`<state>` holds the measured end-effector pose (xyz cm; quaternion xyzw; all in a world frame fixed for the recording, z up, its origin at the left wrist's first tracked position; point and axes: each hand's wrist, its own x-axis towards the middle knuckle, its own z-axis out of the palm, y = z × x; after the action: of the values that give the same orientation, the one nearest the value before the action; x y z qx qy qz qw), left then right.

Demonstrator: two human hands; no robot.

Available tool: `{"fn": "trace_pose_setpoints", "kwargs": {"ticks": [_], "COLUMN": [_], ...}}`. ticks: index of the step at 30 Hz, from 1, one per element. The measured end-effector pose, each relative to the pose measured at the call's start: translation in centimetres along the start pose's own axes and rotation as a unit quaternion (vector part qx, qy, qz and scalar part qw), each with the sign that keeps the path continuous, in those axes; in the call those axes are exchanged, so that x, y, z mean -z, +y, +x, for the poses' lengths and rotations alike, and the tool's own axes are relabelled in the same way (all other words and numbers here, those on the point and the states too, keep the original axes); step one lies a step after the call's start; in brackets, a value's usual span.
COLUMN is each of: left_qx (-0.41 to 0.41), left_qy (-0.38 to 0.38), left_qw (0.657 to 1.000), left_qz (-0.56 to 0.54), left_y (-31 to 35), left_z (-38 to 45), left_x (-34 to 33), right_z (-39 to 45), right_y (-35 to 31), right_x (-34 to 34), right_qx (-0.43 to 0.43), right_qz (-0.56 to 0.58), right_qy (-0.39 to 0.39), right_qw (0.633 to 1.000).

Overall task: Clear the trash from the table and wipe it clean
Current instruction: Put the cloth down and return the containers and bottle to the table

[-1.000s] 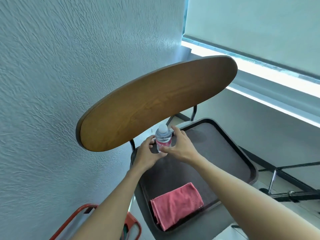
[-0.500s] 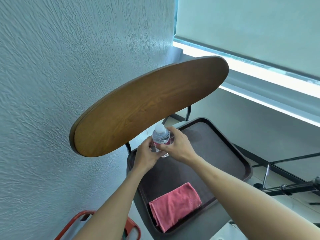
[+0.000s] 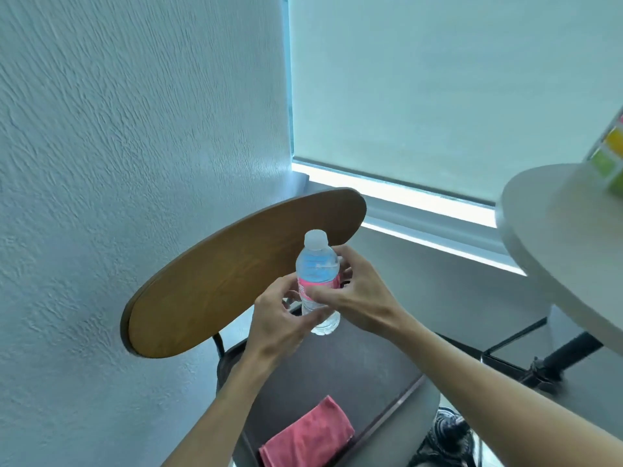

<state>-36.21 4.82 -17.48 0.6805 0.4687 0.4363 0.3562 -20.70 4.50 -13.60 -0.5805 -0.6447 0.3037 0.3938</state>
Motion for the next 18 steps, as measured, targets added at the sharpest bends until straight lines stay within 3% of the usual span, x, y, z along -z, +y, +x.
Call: {"fn": "trace_pose_setpoints", "kwargs": {"ticks": [9, 18], "left_qx": [-0.152, -0.261], "left_qy": [-0.028, -0.066], "left_qw": [0.988, 0.963], "left_qz": [-0.006, 0.001], "left_y": [11.2, 21.7], "left_z": [4.1, 7.8], "left_x": [-2.3, -10.1], "right_z": [-2.6, -5.3], "right_y": [-7.1, -8.4], "right_x": [12.1, 24.2], "right_qx": [0.046, 0.042], "right_qz": [0.000, -0.052], "right_qy": [0.108, 0.234], "right_qw": [0.993, 0.970]}}
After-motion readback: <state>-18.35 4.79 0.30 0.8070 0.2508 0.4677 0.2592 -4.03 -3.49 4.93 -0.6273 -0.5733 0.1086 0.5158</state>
